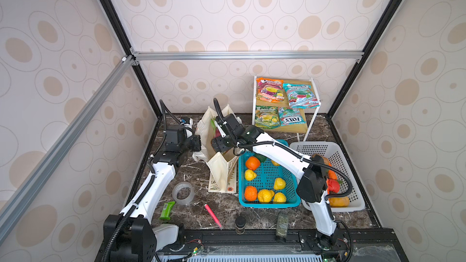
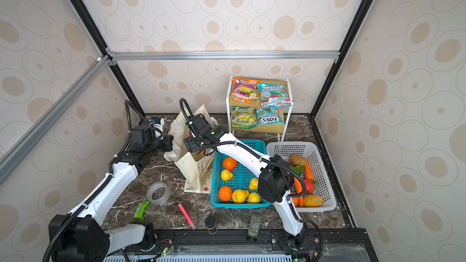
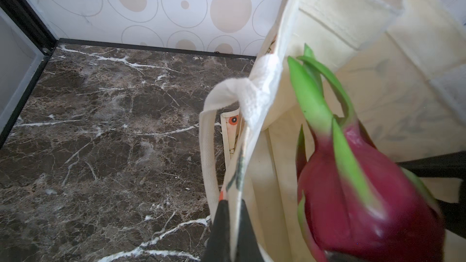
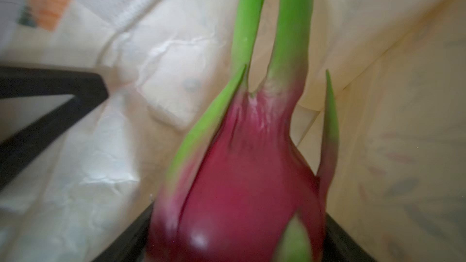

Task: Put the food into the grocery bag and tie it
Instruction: 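Carry the dragon fruit with the right gripper and lower it into the bag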

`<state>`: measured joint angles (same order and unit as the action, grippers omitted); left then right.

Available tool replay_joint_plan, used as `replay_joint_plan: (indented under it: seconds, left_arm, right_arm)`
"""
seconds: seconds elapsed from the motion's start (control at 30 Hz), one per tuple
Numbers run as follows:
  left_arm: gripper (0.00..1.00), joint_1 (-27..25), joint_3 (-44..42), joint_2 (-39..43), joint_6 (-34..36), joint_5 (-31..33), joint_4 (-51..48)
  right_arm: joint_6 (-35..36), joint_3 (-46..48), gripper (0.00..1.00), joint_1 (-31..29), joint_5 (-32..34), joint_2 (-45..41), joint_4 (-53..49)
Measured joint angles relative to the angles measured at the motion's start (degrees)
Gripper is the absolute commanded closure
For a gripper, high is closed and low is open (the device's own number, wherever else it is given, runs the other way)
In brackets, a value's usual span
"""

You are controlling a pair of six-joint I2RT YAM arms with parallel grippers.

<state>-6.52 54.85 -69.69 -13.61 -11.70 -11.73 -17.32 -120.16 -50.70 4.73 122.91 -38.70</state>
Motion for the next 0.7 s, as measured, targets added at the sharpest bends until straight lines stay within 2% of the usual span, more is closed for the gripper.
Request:
replay_joint_plan:
  seconds: [0.37,0.7]
  left_arm:
    - [1.00,-0.15,-0.31,0.74,-0.02,2.97,-1.11]
    - [1.00,-0.24,-0.33,1.18,-0.02,4.57,-1.22]
  right_arm:
    - [-1.92,-0.28,0.28,0.11,1.38,12.09,-0.61]
    - [-2.97,-7.93,0.06,0.07,0.85,16.85,-4.87]
